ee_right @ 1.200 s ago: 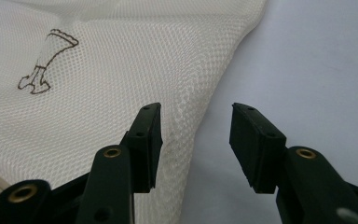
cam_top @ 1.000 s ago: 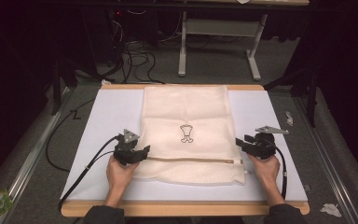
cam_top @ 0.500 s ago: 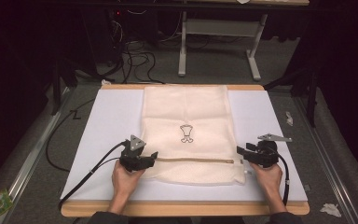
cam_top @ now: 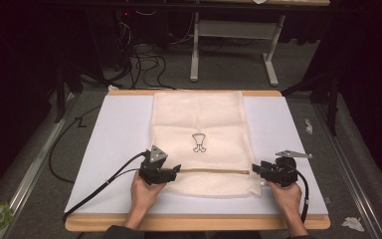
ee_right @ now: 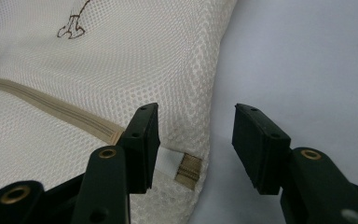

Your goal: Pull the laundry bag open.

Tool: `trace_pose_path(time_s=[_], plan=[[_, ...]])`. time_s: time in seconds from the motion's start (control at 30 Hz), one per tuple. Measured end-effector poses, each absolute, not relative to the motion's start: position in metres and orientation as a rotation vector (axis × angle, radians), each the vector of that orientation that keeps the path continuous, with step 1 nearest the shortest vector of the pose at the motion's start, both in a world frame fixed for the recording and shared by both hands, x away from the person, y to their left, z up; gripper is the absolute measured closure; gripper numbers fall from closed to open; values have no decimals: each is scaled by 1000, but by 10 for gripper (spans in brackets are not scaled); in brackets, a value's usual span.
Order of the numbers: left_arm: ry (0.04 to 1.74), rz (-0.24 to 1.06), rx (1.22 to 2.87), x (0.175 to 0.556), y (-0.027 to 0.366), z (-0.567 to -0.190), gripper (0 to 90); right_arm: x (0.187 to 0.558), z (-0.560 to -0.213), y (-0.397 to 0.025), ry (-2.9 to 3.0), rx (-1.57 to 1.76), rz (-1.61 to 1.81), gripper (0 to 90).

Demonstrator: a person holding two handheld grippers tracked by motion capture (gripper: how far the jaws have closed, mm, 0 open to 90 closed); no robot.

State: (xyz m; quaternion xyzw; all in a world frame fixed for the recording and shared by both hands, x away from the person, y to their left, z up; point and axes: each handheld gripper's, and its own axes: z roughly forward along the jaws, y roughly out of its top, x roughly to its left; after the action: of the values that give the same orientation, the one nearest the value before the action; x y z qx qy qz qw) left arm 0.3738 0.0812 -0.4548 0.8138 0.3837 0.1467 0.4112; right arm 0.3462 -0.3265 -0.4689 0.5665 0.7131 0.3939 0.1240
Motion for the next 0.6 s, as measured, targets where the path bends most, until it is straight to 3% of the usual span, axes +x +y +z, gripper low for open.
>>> trace_pose_path(time_s=[0.43, 0.6], plan=[[919, 287, 2038, 376, 52, -449, 331, 360, -473, -318, 2132, 1689, 1127, 501], [907, 242, 2054, 379, 33, -445, 326, 363, -472, -313, 2168, 1659, 1099, 619]])
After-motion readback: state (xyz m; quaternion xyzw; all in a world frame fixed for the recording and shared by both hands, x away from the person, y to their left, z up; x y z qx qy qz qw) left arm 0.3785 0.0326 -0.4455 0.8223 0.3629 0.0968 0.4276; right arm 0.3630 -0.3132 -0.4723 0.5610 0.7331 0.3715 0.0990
